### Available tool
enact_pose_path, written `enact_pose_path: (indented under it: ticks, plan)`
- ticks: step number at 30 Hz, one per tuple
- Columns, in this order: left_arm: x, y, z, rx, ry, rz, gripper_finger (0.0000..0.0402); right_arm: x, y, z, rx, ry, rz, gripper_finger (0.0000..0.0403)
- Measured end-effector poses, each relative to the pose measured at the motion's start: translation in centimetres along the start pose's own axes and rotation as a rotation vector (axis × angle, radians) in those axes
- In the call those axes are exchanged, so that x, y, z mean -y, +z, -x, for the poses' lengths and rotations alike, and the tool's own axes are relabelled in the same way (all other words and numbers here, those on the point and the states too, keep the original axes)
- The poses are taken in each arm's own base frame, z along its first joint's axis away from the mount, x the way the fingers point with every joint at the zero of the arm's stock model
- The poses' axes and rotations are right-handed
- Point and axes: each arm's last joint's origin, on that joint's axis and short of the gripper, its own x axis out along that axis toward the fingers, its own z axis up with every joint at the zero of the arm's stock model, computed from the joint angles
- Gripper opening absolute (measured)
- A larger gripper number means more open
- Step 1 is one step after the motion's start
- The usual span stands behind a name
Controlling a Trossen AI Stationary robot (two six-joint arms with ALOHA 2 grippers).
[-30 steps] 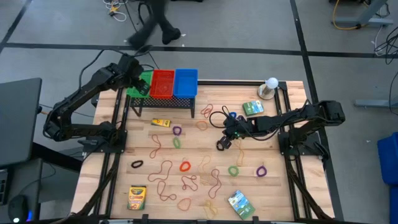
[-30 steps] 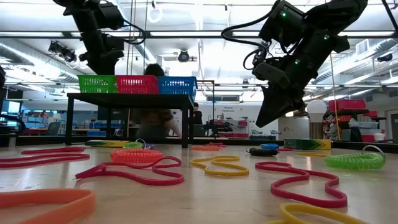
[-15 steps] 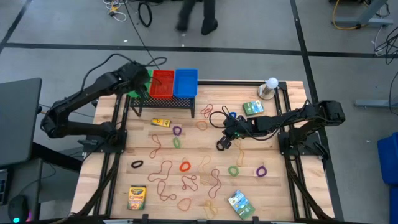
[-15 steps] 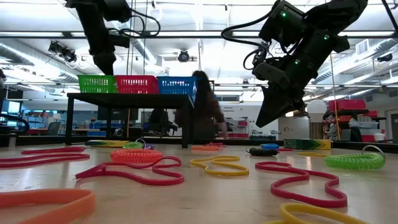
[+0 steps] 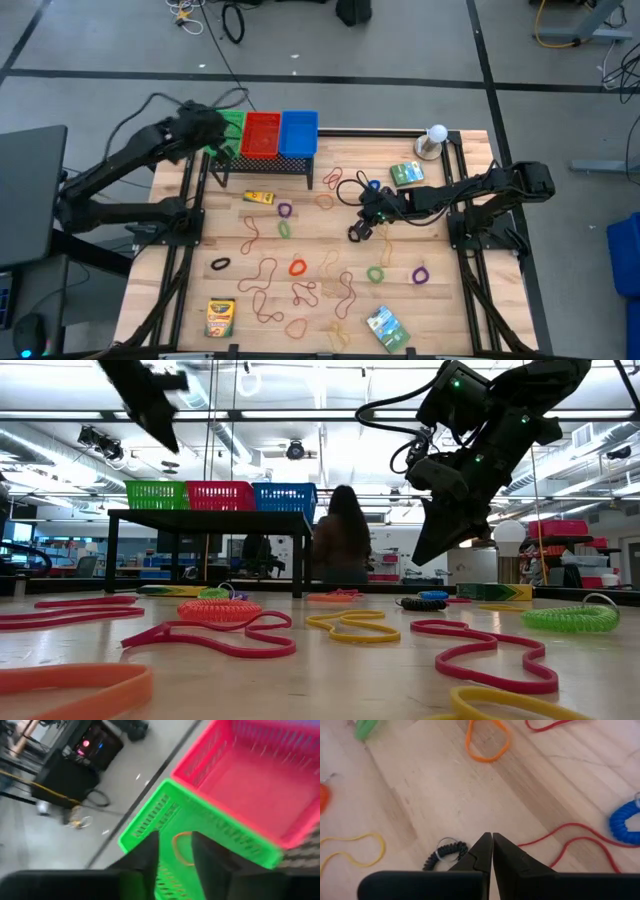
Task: Pick & Place Office Desk Supplies
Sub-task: Put the big box of crayons into the blue bin on the shelf
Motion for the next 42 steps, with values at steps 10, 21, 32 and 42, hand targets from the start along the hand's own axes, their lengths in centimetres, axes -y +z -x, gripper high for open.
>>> enact_pose_path:
  ticks: [10,21,32,42]
  plan:
    - [-0.1,-0.9,5.0,0.278,-0.388,0.279,0.0008,0.4,1.2,2.5,0.058,0.06,-0.049,0.0022]
    - [4.4,2.7,5.1,0.512,-0.631,0.235,0.0008,2.4,2.3,7.0,0.169,0.028,-0.108,0.0006]
    - [11.8,-0.2,0.4,0.738,-0.898,0.486,0.0009,4.1,2.7,9.6,0.097,-0.097,-0.166,0.0006]
    - [13.8,-0.7,-1.8,0.655,-0.832,0.521,0.0017,9.7,5.6,15.0,-0.111,-0.386,-0.311,0.0007]
